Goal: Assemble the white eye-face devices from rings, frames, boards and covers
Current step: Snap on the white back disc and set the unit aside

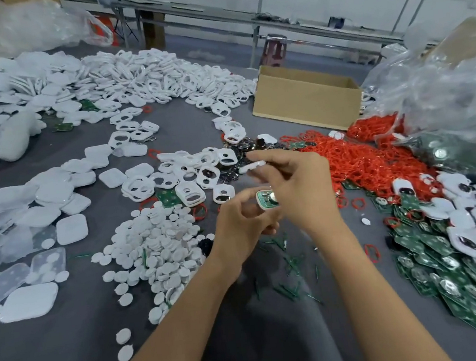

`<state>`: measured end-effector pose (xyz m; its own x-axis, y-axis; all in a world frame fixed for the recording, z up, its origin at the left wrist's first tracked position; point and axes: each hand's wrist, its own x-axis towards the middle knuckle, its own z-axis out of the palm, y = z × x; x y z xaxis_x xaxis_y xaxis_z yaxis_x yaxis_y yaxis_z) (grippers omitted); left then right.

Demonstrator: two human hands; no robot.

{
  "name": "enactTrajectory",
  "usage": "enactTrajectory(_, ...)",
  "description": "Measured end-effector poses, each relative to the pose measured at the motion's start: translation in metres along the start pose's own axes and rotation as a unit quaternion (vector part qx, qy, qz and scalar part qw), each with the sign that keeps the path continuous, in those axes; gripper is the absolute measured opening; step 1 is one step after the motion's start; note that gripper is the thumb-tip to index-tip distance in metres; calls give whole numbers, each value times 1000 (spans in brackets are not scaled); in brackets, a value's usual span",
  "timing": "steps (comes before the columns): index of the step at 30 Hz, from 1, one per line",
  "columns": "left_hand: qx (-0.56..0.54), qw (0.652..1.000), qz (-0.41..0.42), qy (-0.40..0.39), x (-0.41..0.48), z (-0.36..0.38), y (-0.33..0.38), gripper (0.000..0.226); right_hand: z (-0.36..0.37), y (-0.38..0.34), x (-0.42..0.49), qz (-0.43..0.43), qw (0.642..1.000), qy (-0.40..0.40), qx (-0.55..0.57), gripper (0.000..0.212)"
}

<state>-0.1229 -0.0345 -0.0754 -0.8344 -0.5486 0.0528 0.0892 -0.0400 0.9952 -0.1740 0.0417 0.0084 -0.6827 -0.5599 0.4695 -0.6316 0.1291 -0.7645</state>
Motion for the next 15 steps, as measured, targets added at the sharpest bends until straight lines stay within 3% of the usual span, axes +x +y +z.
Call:
enactTrajectory(4,-91,996,18,-5,-6,-2,1,24,-22,23,6,-40,989,55,-129,10)
enactTrajectory(9,-104,994,13,0,-6,-2,2,32,-24,37,-1,-120,960,24,-252,3)
enactTrajectory(11,-103,995,15,-2,-7,-2,3,33,-21,38,-3,-164,950,23,-265,6)
enactTrajectory(15,-105,994,13,-5,-6,-3,3,29,-18,40,-5,-147,962,5,-230,5)
